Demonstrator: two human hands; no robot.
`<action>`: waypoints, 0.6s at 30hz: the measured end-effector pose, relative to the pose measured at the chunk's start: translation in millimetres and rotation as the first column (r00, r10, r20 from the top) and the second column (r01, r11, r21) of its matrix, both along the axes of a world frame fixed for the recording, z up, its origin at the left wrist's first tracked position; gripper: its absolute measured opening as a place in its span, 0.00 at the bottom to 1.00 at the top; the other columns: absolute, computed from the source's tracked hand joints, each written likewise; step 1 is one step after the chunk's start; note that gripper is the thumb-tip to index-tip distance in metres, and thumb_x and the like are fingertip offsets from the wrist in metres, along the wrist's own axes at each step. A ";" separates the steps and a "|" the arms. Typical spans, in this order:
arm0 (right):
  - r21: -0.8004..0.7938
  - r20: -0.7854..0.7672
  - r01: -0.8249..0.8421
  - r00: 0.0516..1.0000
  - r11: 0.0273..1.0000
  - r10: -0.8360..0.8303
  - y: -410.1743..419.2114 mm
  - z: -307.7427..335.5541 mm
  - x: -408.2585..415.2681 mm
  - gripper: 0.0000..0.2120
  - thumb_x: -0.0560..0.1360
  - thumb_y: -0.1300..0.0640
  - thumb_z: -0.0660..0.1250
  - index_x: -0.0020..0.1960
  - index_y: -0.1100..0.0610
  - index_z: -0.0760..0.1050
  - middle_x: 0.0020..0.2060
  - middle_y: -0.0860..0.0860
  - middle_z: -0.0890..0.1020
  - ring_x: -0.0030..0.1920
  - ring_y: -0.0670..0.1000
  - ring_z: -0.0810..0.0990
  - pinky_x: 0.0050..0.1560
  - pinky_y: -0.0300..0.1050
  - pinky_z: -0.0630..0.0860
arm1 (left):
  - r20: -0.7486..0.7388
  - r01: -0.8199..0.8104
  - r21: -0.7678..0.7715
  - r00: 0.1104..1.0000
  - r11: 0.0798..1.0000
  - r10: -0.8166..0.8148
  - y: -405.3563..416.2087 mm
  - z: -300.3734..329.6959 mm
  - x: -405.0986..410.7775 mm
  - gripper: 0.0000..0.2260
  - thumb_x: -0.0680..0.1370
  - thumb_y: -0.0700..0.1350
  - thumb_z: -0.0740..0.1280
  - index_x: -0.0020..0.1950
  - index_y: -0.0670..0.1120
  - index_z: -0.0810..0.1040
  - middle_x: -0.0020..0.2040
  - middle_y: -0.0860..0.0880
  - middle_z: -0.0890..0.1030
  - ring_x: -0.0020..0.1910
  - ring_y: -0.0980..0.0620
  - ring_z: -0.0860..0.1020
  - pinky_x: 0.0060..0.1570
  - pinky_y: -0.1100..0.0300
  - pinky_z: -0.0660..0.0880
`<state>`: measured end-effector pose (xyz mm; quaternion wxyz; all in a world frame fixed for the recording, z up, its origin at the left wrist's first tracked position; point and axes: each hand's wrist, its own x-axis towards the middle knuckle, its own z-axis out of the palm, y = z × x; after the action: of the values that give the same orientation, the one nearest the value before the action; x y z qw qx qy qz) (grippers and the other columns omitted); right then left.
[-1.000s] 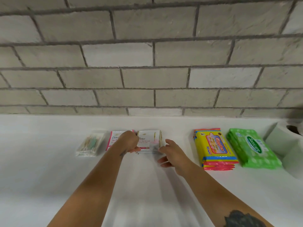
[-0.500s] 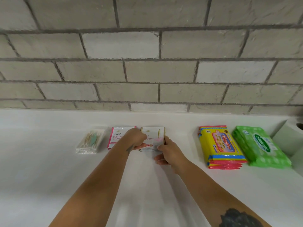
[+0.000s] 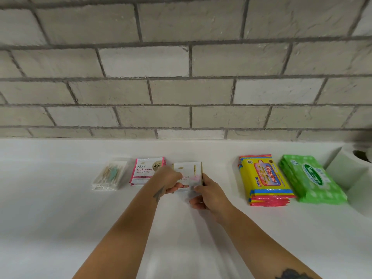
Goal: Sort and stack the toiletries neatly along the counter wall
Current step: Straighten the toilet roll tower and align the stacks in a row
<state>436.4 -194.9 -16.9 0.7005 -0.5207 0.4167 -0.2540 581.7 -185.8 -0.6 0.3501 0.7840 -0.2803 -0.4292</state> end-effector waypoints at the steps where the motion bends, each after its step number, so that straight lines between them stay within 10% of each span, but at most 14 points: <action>1: -0.005 0.002 -0.002 1.000 1.000 0.002 2.4 0.0 -3.1 0.18 0.74 0.70 0.54 0.54 0.54 0.74 0.35 0.53 0.80 0.28 0.51 0.73 0.32 0.42 0.70 | 0.002 0.007 0.006 1.000 1.000 -0.007 4.2 1.0 -2.6 0.10 0.79 0.40 0.62 0.57 0.37 0.73 0.34 0.46 0.75 0.18 0.60 0.72 0.19 0.69 0.69; 18: 0.030 0.052 0.019 0.998 0.999 -0.020 30.4 -17.3 -61.7 0.23 0.74 0.72 0.54 0.63 0.54 0.71 0.42 0.64 0.80 0.27 0.51 0.66 0.28 0.41 0.63 | -0.024 0.080 -0.061 0.996 0.995 -0.081 53.2 -7.3 -57.2 0.05 0.73 0.39 0.70 0.46 0.41 0.76 0.35 0.46 0.77 0.24 0.56 0.71 0.19 0.69 0.66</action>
<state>374.6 -164.6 -34.2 0.7164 -0.4993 0.4068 -0.2682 524.5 -132.6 -7.8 0.3597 0.7553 -0.3198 -0.4448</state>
